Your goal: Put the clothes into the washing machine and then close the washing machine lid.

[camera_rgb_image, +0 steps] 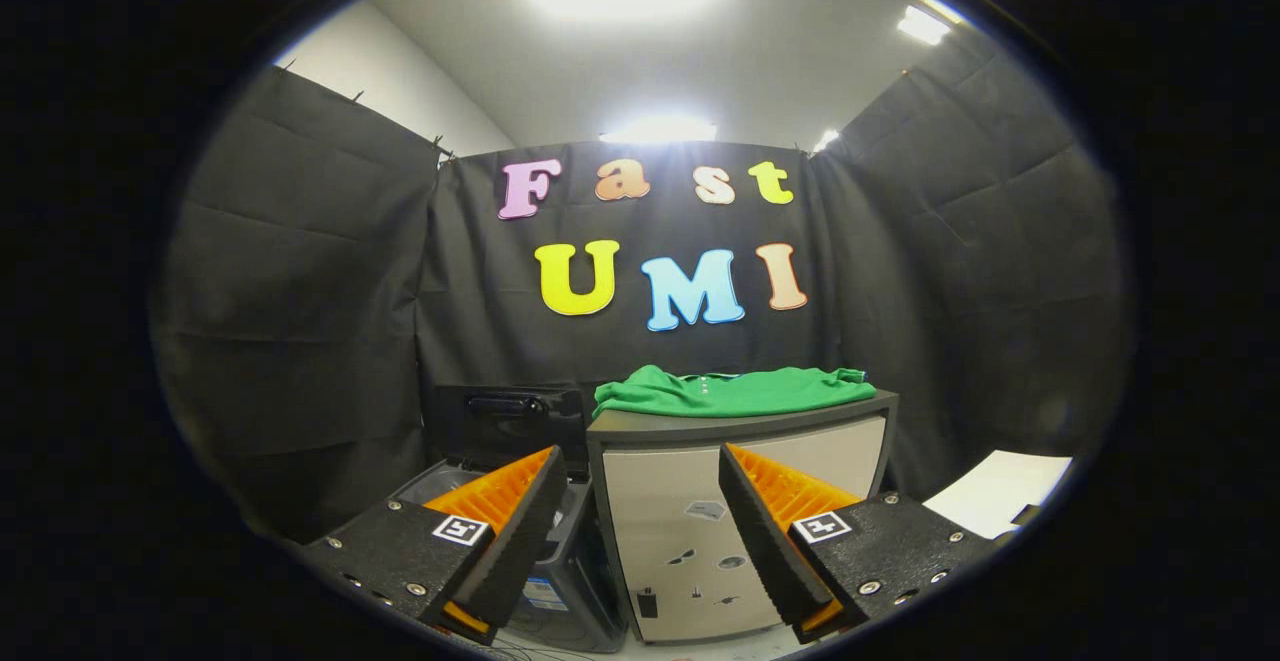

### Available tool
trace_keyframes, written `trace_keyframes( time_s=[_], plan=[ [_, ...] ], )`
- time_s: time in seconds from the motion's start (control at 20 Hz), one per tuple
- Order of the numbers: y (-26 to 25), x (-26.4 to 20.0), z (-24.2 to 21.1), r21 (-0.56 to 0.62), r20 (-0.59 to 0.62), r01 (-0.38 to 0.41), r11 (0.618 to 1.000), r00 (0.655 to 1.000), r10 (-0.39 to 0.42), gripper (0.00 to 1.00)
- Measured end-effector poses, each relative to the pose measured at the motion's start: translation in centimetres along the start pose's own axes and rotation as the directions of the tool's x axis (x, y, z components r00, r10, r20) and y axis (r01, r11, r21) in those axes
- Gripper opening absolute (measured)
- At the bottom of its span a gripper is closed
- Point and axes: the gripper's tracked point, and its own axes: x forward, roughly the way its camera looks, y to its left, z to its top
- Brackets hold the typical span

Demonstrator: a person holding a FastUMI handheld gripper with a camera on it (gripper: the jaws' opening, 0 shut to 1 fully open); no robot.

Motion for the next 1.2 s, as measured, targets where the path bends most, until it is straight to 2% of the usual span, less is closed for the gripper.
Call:
trace_keyframes(
  time_s=[0.35, 0.55, 0.9, 1.2],
  plan=[
    [-0.5, 0.8, 1.8, -0.008, -0.017, 0.012, 1.000, 1.000, -0.012, 0.95],
    [-1.6, 2.0, 5.0, -0.001, 0.003, 0.037, 0.999, 0.999, -0.037, 0.95],
    [-5.2, 6.8, 7.8, 0.010, -0.025, 0.092, 0.996, 0.995, -0.092, 0.95],
    [-7.9, 11.5, 8.1, 0.011, -0.091, 0.074, 0.997, 0.993, -0.073, 0.95]
  ],
)
